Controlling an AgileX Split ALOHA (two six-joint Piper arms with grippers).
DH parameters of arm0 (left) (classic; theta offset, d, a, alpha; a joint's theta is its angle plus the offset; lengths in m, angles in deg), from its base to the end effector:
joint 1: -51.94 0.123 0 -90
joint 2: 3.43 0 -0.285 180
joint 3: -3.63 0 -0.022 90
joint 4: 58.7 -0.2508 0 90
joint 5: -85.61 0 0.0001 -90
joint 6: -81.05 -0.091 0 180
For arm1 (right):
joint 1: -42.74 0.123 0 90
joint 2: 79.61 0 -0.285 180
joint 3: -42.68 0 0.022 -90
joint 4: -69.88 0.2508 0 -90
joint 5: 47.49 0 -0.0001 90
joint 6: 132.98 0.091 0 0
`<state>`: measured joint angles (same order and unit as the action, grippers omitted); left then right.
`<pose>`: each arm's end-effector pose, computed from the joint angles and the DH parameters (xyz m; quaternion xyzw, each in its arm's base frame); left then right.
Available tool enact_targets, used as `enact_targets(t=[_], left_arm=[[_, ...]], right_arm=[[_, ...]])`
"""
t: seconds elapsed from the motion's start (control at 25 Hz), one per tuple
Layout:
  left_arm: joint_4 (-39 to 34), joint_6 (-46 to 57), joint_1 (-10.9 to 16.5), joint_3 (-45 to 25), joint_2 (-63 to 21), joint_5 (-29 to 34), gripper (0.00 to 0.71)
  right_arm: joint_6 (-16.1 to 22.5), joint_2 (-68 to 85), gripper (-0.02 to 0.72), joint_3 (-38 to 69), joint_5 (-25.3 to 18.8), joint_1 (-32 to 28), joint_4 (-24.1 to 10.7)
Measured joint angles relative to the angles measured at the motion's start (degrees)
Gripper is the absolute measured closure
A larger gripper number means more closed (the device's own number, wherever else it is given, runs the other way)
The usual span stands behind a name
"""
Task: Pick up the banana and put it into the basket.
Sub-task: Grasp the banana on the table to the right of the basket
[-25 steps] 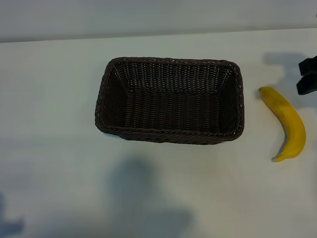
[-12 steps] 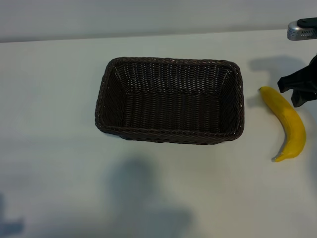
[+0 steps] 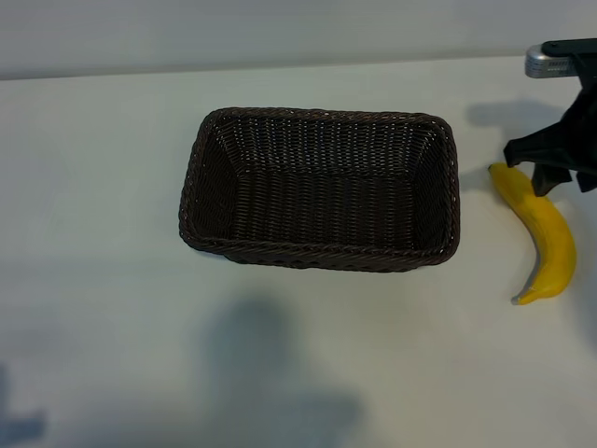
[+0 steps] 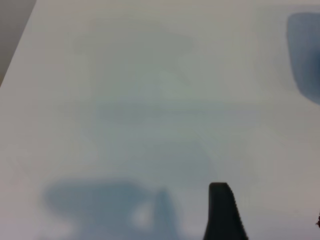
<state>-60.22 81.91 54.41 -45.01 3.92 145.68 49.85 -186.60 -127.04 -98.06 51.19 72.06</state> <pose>-0.0055 0.0019 0.2779 -0.0251 0.8479 0.0207 0.5292 0.3313 0.0519 0.2113 -0.0383 0.9935 0.0262 0.1038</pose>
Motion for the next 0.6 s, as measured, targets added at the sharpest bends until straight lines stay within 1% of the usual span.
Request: enact_targets(t=[0.24, 0.56, 0.6], left_arm=[[0.0, 0.0, 0.0, 0.0, 0.0, 0.0, 0.228], [0.0, 0.0, 0.0, 0.0, 0.0, 0.0, 0.228], [0.0, 0.0, 0.0, 0.0, 0.0, 0.0, 0.228]], right_arm=[[0.0, -4.4, 0.211, -0.9, 1.5, 0.0, 0.1], [-0.6, -8.6, 0.211, -1.0, 3.9, 0.0, -1.7], [-0.6, -8.9, 0.21, -1.0, 4.1, 0.0, -1.5]])
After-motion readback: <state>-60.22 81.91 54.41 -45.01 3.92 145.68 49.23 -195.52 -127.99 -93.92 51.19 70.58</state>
